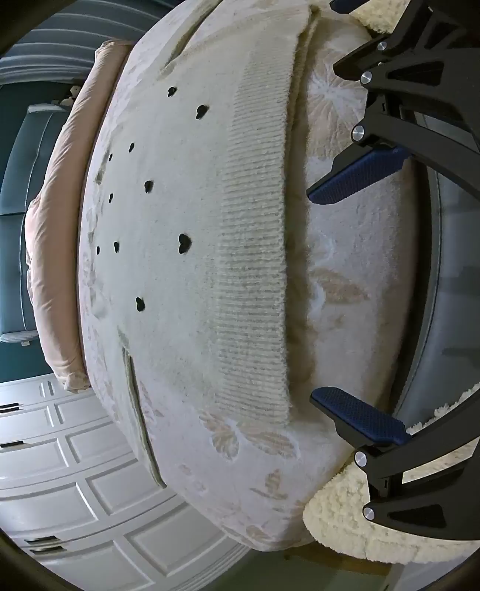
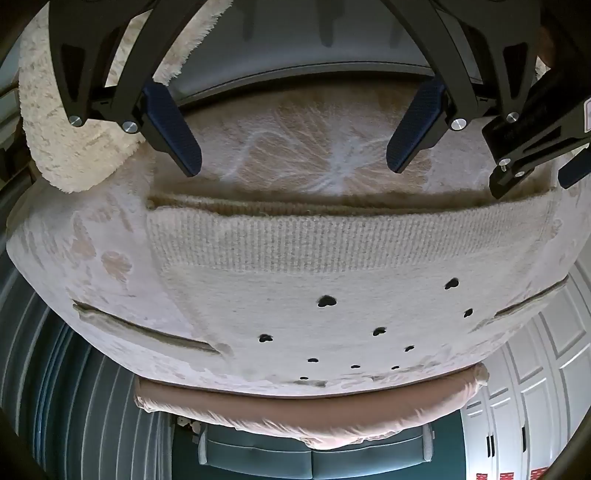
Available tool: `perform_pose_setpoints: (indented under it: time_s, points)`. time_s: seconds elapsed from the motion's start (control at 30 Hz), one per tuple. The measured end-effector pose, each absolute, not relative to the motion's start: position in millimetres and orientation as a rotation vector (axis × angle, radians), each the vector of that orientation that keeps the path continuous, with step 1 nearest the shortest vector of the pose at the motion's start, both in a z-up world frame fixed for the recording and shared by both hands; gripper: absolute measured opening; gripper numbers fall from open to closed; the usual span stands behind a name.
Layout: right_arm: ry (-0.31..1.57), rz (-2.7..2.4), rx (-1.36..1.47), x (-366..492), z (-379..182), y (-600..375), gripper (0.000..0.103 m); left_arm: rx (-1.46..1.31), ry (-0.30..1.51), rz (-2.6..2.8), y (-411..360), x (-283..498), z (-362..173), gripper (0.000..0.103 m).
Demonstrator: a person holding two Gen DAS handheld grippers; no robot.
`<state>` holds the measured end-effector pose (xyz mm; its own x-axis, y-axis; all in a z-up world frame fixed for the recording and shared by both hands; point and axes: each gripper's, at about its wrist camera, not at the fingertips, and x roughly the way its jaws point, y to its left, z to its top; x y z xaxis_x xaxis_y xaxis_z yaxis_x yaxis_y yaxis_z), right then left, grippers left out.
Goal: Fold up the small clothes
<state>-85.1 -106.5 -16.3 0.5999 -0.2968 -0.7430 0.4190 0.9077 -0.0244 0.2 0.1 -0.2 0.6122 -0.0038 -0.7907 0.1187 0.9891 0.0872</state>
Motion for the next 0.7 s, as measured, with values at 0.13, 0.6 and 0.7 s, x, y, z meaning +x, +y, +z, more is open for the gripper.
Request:
perform_pose_setpoints:
  time_s: [0.13, 0.6, 0.7]
  points:
    - [0.829, -0.424, 0.146, -84.4, -14.9, -105.3, 0.098, 0.140, 0.912, -0.066, -0.6, -0.1, -0.3, 0.096]
    - [0.841, -0.423, 0.131, -85.1, -18.0, -103.4, 0.098, 0.146, 0.934, -0.065, 5.2, 0.0, -2.2, 0.096]
    - [0.850, -0.424, 0.131, -82.9, -18.0, -101.4, 0.098, 0.151, 0.936, -0.063, 3.9, 0.2, -2.4, 0.096]
